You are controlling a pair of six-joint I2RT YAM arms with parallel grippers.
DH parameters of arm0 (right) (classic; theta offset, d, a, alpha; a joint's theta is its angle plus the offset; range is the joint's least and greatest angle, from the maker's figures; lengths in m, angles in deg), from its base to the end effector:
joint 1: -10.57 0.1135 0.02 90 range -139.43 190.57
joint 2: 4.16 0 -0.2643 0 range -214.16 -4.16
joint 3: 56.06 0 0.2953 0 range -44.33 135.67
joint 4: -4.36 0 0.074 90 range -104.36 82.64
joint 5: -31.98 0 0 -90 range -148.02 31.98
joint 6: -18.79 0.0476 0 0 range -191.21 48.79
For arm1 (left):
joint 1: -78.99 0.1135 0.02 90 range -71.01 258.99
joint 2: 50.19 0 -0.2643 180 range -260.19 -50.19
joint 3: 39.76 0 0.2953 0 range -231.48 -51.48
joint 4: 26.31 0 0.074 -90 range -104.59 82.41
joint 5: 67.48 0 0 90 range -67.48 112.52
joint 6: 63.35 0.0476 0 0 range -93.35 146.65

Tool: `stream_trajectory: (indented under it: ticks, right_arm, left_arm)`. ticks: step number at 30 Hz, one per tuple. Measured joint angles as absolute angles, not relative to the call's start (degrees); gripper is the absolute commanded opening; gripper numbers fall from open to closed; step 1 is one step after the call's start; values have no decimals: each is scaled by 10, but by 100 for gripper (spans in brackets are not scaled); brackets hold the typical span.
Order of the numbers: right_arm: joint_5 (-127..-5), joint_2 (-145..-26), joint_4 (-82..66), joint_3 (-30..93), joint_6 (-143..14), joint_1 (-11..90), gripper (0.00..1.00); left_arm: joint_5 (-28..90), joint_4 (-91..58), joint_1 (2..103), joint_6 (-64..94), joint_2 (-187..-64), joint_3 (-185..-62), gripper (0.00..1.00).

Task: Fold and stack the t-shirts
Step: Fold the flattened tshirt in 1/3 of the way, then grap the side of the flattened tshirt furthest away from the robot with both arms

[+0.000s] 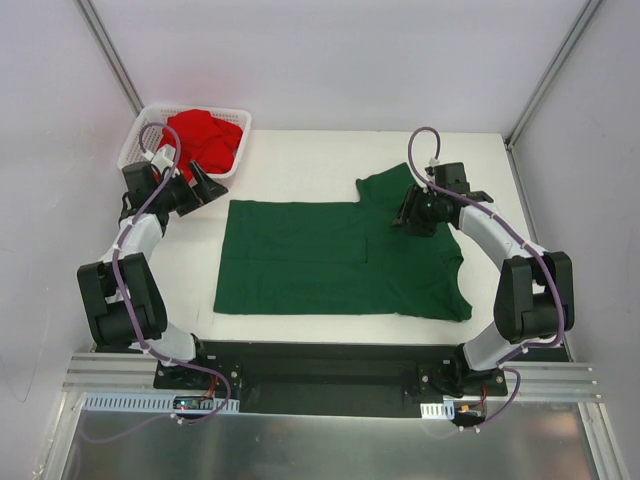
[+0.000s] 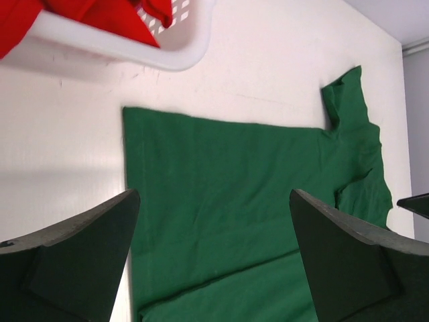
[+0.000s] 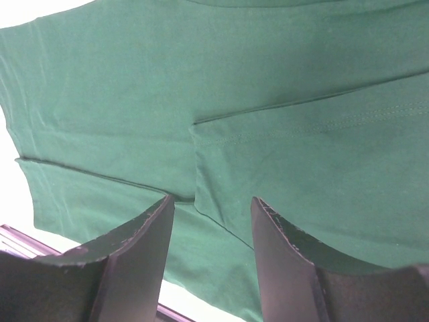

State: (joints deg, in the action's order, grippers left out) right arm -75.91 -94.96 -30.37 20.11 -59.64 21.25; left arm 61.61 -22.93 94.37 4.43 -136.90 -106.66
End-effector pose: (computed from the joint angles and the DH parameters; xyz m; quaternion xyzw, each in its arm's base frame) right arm 0.3777 0.0861 0.2127 -0.0468 0.9268 0.2093 0.3085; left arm 0.3788 0.0731 0.2336 -0.0792 0.8041 -0.3097 0.5012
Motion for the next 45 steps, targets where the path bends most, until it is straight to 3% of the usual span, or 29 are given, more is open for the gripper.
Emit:
stream_trajectory:
  ticks: [10,16,22,30,45]
  right_arm:
    - [-770,-950,-295,195,-592,213,53]
    - [-776,-950,-287,192,-590,213,53]
    - [-783,-950,-285,183,-583,213,53]
    - [-785,-950,-283,183,-583,213,53]
    - [-800,-959,-288,188,-583,209,53]
  left_arm:
    - [642,-123,952,101,-1384,-1081,95]
    - [597,-98,952,108,-1376,-1079,94]
    - [542,-138,940,77,-1353,-1037,93]
    - [521,-199,889,54,-1404,-1031,93]
    - [502,-255,879,46,-1493,-1048,88]
